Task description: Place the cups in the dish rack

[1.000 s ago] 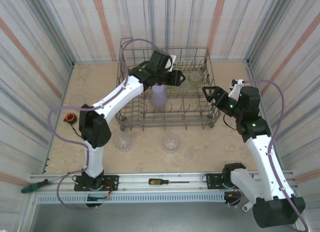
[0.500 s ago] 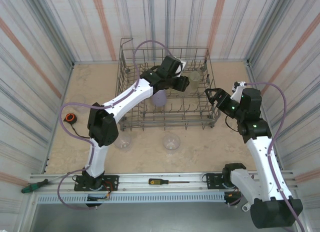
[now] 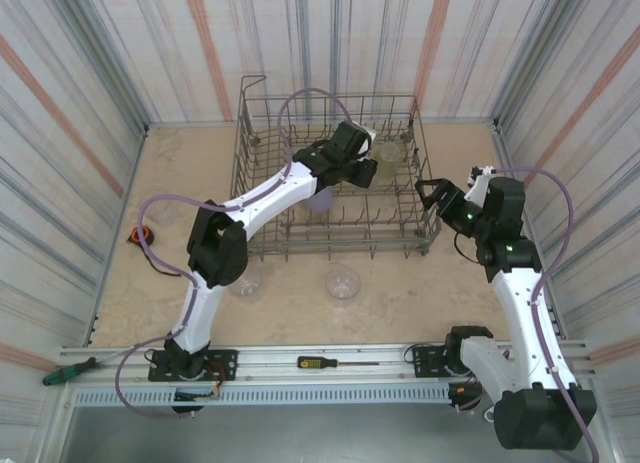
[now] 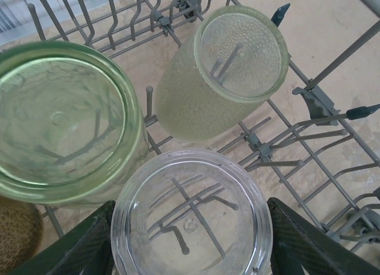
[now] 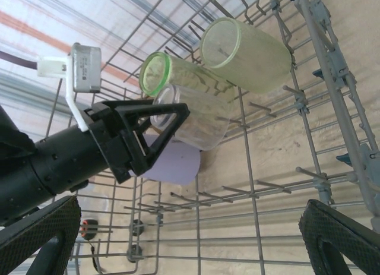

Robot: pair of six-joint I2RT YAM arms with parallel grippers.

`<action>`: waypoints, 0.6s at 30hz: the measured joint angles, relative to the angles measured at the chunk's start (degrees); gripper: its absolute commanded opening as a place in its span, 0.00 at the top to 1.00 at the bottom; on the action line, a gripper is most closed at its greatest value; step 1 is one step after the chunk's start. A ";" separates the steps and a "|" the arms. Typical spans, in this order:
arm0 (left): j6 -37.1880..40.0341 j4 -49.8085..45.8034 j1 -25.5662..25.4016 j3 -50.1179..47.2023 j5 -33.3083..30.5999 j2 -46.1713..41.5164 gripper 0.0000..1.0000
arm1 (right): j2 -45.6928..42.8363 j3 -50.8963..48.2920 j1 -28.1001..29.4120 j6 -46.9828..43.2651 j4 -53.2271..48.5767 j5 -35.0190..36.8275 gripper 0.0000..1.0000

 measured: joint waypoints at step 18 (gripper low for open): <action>0.17 5.35 -0.92 -4.09 -2.56 1.86 0.76 | 0.61 -1.36 -3.37 -0.11 1.46 -3.19 0.01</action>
